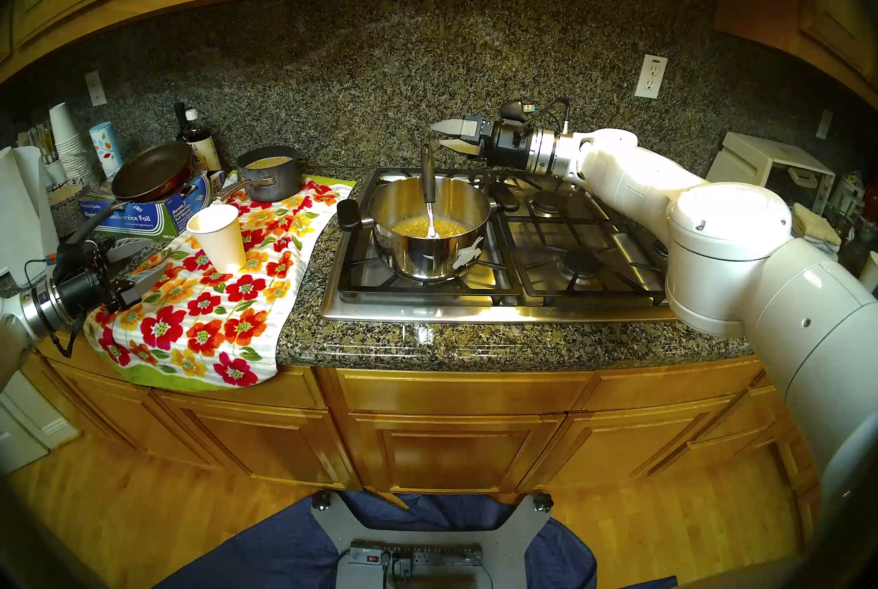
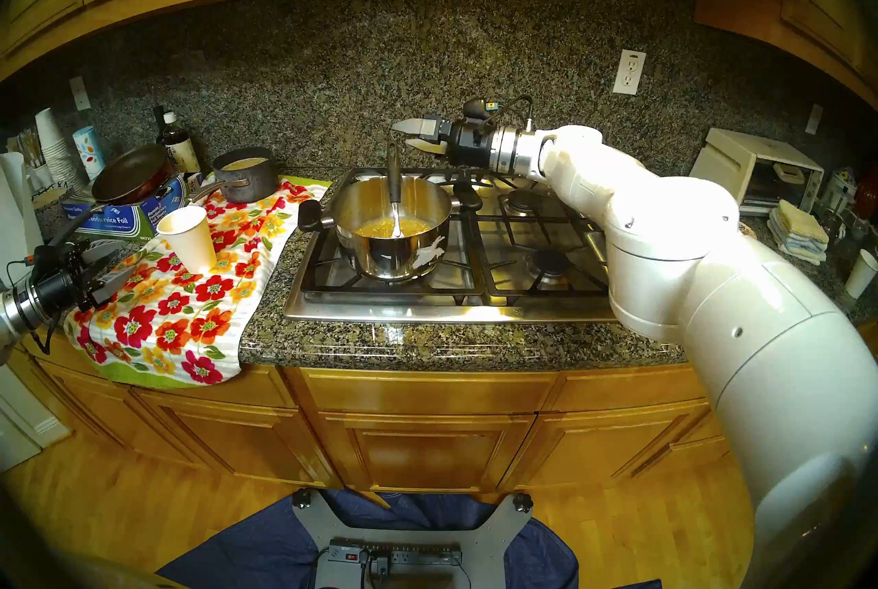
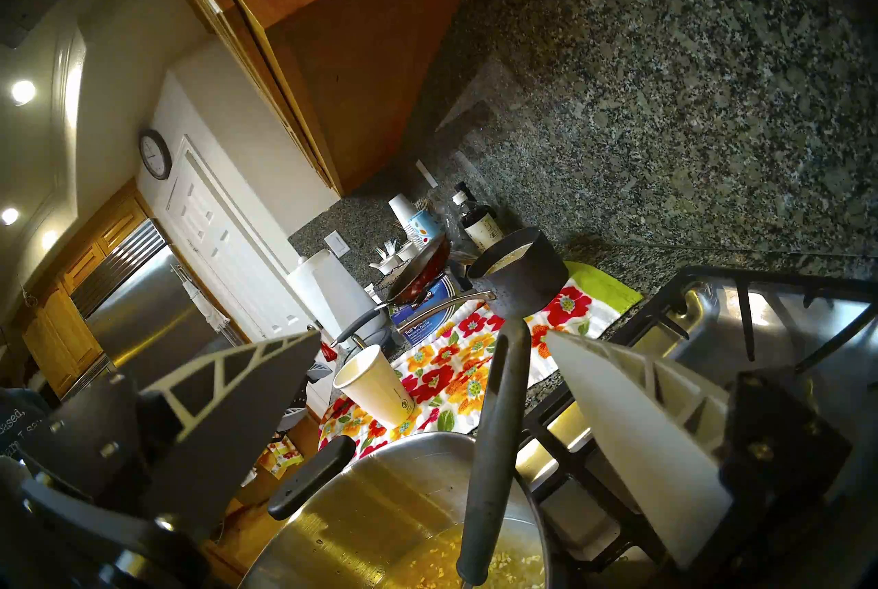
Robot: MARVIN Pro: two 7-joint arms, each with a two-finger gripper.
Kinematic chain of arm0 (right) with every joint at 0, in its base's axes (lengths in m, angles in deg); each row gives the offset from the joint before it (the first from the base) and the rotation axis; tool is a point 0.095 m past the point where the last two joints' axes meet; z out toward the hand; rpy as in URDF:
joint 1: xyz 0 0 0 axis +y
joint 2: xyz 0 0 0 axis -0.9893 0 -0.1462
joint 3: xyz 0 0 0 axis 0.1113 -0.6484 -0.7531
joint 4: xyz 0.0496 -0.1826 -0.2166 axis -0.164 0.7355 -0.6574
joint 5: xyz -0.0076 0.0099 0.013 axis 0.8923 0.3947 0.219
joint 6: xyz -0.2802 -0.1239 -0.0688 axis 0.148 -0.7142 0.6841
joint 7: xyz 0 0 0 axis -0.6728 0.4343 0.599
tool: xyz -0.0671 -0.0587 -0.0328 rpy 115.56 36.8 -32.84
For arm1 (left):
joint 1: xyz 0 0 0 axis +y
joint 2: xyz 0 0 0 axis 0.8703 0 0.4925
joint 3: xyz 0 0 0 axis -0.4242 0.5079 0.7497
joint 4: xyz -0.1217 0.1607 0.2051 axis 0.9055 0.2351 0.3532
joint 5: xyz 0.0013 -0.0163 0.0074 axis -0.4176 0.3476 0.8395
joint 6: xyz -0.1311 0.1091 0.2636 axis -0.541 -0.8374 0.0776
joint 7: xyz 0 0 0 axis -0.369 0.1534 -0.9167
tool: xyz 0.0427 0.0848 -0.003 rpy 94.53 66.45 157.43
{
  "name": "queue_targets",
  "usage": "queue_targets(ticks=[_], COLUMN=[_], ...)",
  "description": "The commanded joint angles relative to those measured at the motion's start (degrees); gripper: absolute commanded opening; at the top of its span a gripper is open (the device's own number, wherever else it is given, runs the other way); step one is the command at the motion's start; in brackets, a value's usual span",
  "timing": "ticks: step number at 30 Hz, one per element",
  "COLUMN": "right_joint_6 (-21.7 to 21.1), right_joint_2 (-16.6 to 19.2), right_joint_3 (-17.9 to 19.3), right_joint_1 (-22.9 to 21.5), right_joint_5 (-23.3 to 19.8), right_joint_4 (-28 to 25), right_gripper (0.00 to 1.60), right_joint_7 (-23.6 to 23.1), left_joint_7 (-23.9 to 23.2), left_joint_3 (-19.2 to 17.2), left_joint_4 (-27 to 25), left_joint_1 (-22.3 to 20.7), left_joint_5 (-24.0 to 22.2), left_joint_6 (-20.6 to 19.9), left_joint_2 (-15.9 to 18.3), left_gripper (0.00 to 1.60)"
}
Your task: Pour oats into pot and stir with a spoon
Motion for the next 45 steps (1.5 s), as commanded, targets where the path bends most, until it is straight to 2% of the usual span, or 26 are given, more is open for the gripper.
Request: queue_targets(ticks=[1, 5, 6, 7, 17, 31, 45], right_joint_6=[0.04, 0.04, 0.04, 0.04, 0.05, 0.05, 0.04], right_joint_2=[0.03, 0.03, 0.03, 0.03, 0.03, 0.03, 0.03], right_joint_3=[0.53, 0.53, 0.53, 0.53, 0.55, 0.57, 0.59], right_joint_1=[-2.27, -2.26, -2.26, -2.26, -2.26, -2.26, -2.26], right_joint_5=[-0.41, -0.4, -0.4, -0.39, -0.37, -0.35, -0.33], right_joint_4=[-0.05, -0.05, -0.05, -0.05, -0.05, -0.05, -0.05], right_gripper=[1.6, 1.6, 1.6, 1.6, 1.6, 1.6, 1.6], right_joint_7=[-0.14, -0.15, -0.15, -0.15, -0.15, -0.15, -0.14], left_joint_7=[1.66, 2.18, 2.76, 2.37, 3.13, 0.46, -1.48], left_joint_3=[0.17, 1.09, 0.16, 1.22, 1.49, 3.38, 4.71], left_joint_4=[-0.42, 0.14, -0.53, 0.25, 0.96, 3.3, 5.75], left_joint_1=[-5.87, -8.68, -7.26, -9.45, -13.09, -20.37, -26.2], left_joint_5=[1.72, 3.8, 3.75, 4.51, 7.9, 12.06, 16.56], left_joint_6=[-0.24, -0.97, -0.91, -1.22, -2.75, -5.82, -6.83], left_joint_2=[-0.91, -2.19, -1.92, -2.56, -4.7, -8.44, -11.74], left_gripper=[1.6, 1.6, 1.6, 1.6, 1.6, 1.6, 1.6])
